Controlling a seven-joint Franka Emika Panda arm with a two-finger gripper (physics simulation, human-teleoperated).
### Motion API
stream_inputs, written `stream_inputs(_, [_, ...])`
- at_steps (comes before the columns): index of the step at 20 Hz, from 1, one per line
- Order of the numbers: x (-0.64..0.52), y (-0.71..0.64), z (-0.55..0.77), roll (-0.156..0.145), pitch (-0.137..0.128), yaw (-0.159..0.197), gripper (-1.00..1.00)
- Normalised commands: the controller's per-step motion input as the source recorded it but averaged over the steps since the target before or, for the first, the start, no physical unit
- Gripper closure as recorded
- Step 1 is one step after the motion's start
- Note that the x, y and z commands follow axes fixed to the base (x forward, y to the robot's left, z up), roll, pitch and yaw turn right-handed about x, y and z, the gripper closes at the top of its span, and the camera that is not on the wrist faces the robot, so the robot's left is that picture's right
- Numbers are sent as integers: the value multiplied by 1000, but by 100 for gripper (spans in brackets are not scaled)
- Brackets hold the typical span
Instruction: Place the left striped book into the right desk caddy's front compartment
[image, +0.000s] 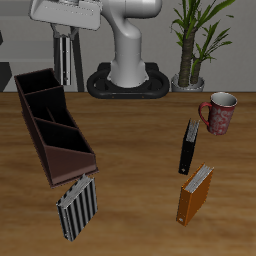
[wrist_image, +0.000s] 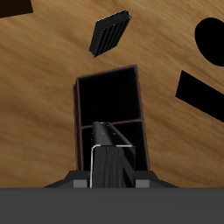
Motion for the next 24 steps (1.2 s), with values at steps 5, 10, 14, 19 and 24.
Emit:
stream_inputs(5, [-21,-118,-72,-17,0,4,100])
stream_inputs(10, [10,-35,-52,-17,13,-24,100])
stream_inputs(14, [25,55,-22,5,3,-7,100])
stream_inputs(19, [50,39,-25,5,5,-15,100])
stream_inputs(24, [40,67,-91,12,16,-11,100])
